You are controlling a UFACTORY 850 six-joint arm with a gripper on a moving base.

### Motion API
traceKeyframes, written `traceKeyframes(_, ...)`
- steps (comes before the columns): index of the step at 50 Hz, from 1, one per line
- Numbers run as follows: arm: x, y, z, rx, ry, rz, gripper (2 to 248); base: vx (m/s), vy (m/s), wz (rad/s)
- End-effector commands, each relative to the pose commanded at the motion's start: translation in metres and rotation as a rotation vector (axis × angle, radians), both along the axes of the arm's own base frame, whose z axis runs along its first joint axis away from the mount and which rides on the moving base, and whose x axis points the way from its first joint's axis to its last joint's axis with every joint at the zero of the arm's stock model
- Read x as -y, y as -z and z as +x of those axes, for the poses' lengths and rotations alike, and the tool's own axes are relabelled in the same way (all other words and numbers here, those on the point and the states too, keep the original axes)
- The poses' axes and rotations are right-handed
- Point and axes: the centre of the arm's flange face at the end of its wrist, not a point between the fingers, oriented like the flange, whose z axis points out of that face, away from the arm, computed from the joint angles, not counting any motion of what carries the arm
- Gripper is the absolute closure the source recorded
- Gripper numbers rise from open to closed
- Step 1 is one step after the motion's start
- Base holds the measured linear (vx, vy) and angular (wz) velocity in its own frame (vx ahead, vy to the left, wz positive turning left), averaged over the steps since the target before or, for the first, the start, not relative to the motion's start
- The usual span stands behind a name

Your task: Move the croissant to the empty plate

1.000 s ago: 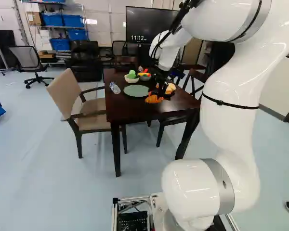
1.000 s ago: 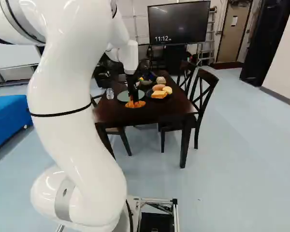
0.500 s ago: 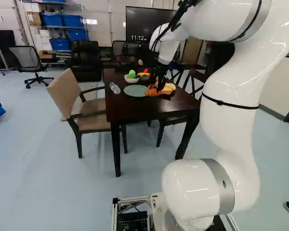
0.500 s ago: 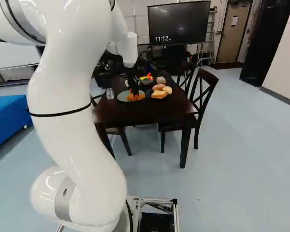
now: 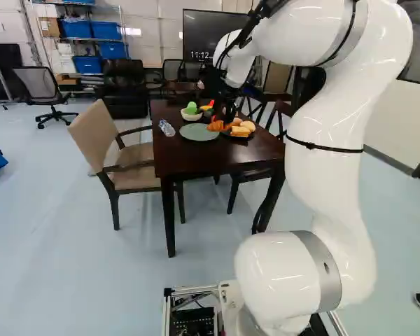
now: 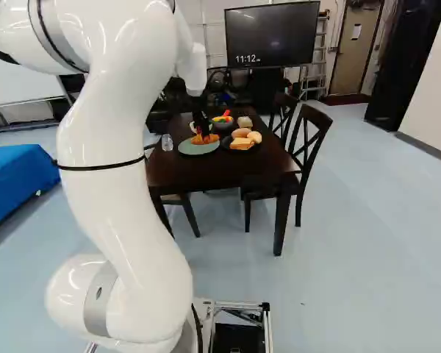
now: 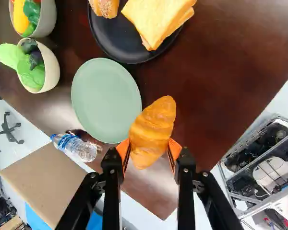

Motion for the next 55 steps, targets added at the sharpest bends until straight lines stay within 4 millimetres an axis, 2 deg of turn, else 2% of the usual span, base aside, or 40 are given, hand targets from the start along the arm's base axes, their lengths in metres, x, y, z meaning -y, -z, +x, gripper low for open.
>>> traceKeyframes(26, -0.025, 0.004, 0.047, 0.037, -0.039, 0.0, 129, 0.0, 0.0, 0.0)
traceKeyframes(55, -0.056, 0.046, 0.107, 0.04, -0.08, 0.001, 129, 0.0, 0.0, 0.0)
